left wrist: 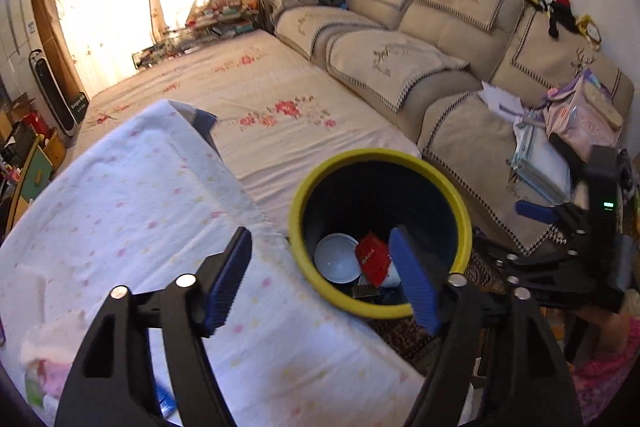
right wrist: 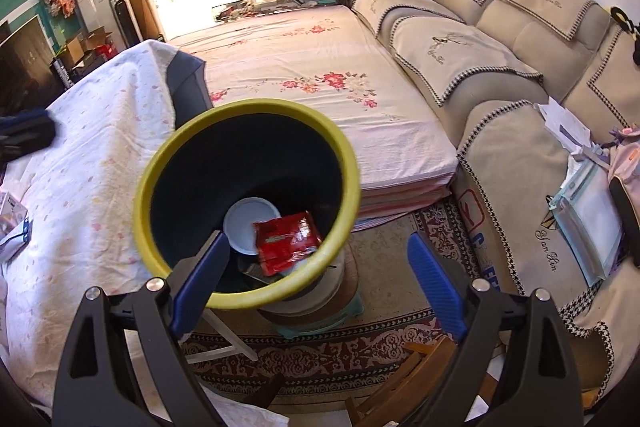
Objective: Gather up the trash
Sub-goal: 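Carry the red wrapper over the yellow bin and open the left gripper, then grasp the pink strawberry milk carton with the right gripper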
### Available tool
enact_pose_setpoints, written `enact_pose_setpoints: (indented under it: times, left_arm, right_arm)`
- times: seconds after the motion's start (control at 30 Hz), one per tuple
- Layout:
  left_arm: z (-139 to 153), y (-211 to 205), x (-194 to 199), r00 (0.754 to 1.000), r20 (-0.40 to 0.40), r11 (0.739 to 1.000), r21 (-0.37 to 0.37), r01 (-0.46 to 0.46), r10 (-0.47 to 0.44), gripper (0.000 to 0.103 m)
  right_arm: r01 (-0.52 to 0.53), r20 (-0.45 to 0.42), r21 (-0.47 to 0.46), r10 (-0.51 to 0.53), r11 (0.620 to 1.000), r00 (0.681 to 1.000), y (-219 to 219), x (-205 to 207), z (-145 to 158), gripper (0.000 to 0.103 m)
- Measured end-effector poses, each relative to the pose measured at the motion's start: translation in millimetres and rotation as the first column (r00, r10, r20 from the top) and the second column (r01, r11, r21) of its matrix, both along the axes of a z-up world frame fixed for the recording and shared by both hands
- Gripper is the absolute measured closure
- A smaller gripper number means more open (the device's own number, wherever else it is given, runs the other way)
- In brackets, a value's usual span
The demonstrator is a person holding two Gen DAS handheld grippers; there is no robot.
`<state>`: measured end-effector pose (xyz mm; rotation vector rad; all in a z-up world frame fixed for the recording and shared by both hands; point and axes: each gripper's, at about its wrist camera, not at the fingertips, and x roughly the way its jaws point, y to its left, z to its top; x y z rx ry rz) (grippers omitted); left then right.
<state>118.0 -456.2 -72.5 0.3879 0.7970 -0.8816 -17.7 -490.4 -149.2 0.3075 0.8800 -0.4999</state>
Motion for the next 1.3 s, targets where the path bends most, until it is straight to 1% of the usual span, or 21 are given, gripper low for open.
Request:
enact_pose_setpoints:
  times: [0.03, 0.1, 0.2, 0.3, 0.37, 0.4, 0.47, 0.53, 0.63, 0.73, 0.83, 0.9, 0.97, 1.03, 1.17, 1.23, 1.3]
  left_arm:
    - [10, 17, -6, 1.000, 0.019, 1.000, -0.017, -0.012, 0.012, 0.024]
    - [27, 48, -16, 0.998, 0.057, 0.998, -0.045, -0.039, 0.042, 0.013]
    - [48, 103, -29, 0.987, 0.107, 0.990, -0.093, -0.110, 0.120, 0.009]
    - [60, 166, -35, 0.966, 0.121, 0.967, -0.140, -0.212, 0.230, 0.006]
    - [63, 210, -40, 0.941, 0.132, 0.943, -0.164, -0.289, 0.311, 0.006]
    - [63, 230, -42, 0.925, 0.145, 0.930, -0.170, -0.327, 0.352, 0.006]
    - [62, 276, -50, 0.877, 0.180, 0.892, -0.181, -0.415, 0.444, 0.005]
    - [58, 312, -57, 0.838, 0.195, 0.858, -0.182, -0.481, 0.511, 0.005]
    - [49, 360, -64, 0.790, 0.180, 0.809, -0.185, -0.558, 0.586, 0.005]
    - [41, 399, -70, 0.751, 0.151, 0.765, -0.189, -0.616, 0.642, 0.005]
    - [34, 421, -74, 0.728, 0.143, 0.741, -0.186, -0.645, 0.670, 0.005]
    - [34, 430, -75, 0.717, 0.142, 0.730, -0.191, -0.657, 0.683, 0.005]
    - [35, 434, -78, 0.714, 0.139, 0.725, -0.203, -0.658, 0.687, 0.005]
    - [34, 434, -78, 0.713, 0.138, 0.724, -0.206, -0.658, 0.688, 0.005]
    - [33, 425, -76, 0.720, 0.138, 0.731, -0.196, -0.653, 0.680, 0.005]
    - [32, 424, -76, 0.724, 0.138, 0.735, -0.193, -0.650, 0.676, 0.005]
    - [30, 422, -73, 0.726, 0.134, 0.737, -0.190, -0.649, 0.674, 0.005]
  right_arm:
    - [-0.010, 0.002, -0.001, 0.010, 1.000, 1.000, 5, 2, 1, 0.017]
    - [-0.037, 0.006, -0.004, 0.037, 0.999, 0.999, 17, 8, 4, 0.017]
    - [-0.087, 0.009, -0.010, 0.087, 0.996, 0.996, 38, 18, 7, 0.017]
    - [-0.144, 0.008, -0.015, 0.144, 0.989, 0.990, 61, 32, 10, 0.017]
    - [-0.187, 0.009, -0.014, 0.187, 0.982, 0.982, 80, 42, 12, 0.016]
    - [-0.208, 0.010, -0.013, 0.209, 0.978, 0.978, 88, 47, 13, 0.016]
    - [-0.260, 0.010, -0.009, 0.260, 0.966, 0.966, 109, 60, 14, 0.016]
    - [-0.314, 0.011, -0.006, 0.314, 0.949, 0.949, 132, 73, 15, 0.016]
    - [-0.399, 0.014, 0.006, 0.399, 0.917, 0.917, 170, 91, 17, 0.016]
    - [-0.479, 0.024, 0.006, 0.478, 0.878, 0.878, 207, 110, 21, 0.016]
    - [-0.566, 0.025, -0.010, 0.566, 0.825, 0.824, 244, 130, 28, 0.016]
    - [-0.614, 0.030, -0.037, 0.615, 0.789, 0.788, 268, 141, 33, 0.016]
    - [-0.652, 0.022, -0.049, 0.653, 0.757, 0.757, 287, 154, 34, 0.016]
    - [-0.690, 0.019, -0.039, 0.691, 0.723, 0.723, 299, 168, 32, 0.016]
    - [-0.725, -0.023, -0.055, 0.725, 0.686, 0.688, 311, 191, 21, 0.016]
    - [-0.734, -0.035, -0.050, 0.733, 0.678, 0.679, 312, 202, 16, 0.016]
    - [-0.754, -0.022, -0.039, 0.754, 0.656, 0.657, 310, 210, 13, 0.016]
